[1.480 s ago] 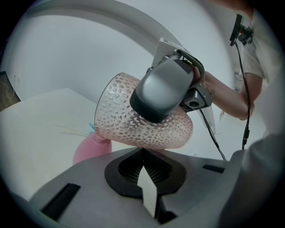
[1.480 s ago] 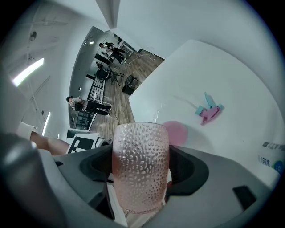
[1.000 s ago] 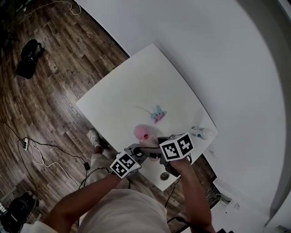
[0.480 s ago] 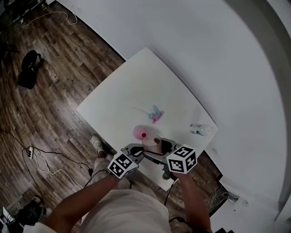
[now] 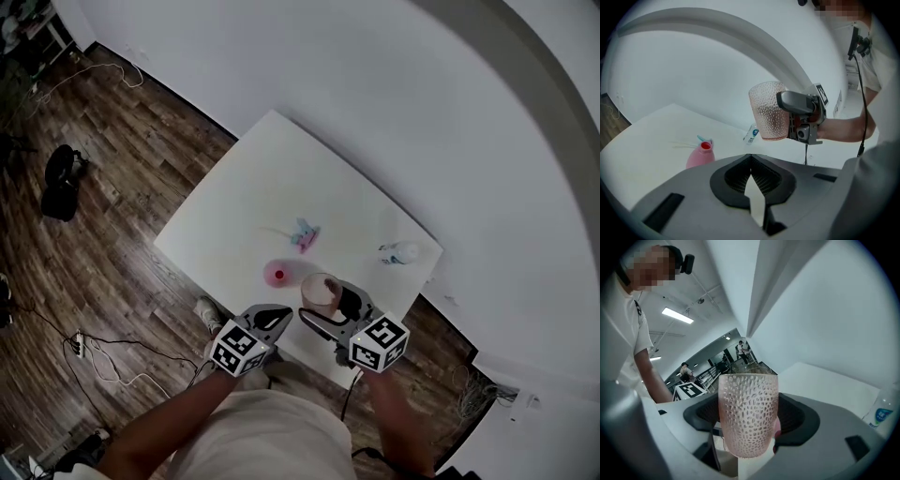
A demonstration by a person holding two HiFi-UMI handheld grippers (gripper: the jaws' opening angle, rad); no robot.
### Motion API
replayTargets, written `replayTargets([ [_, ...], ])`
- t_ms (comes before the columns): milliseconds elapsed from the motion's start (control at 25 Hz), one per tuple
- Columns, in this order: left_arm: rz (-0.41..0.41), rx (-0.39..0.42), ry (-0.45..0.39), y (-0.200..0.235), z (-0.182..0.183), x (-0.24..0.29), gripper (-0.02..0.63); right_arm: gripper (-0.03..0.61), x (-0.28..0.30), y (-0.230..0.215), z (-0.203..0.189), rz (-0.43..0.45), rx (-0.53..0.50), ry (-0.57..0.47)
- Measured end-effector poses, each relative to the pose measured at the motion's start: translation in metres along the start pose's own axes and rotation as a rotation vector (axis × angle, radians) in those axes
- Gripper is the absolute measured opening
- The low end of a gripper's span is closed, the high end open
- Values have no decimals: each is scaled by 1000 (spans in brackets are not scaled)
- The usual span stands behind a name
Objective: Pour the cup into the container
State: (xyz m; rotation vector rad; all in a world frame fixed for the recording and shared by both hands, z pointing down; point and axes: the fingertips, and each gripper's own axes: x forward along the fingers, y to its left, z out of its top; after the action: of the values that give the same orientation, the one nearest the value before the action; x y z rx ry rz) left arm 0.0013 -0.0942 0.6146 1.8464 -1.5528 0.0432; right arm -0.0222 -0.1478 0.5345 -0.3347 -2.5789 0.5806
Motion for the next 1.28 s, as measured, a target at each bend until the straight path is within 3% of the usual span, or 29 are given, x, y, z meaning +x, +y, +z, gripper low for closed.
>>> replayTargets([
  [280,28,-3,-19,-18,22,-8,11,360,-56,-16,0,-102,-35,-156],
  [480,-23,-33,-33,-43,39,-14,14,360,-81,-4,-10,-165,-232,-143],
  [640,-112,-43,-5,-70,48,-2,98,360,-94,3,-24,-168,-265,-147],
  [720,-133,5,41,-79,45,8,137,360,-98,3,-29,-170,-265,-154],
  [880,-101,96,104,-76,37,20,138,360,-97,11,-38,-149,-263,-167],
  [1280,-72,122,86,-78,42,32,138,360,-100,35,-59,-116,-280,-165],
])
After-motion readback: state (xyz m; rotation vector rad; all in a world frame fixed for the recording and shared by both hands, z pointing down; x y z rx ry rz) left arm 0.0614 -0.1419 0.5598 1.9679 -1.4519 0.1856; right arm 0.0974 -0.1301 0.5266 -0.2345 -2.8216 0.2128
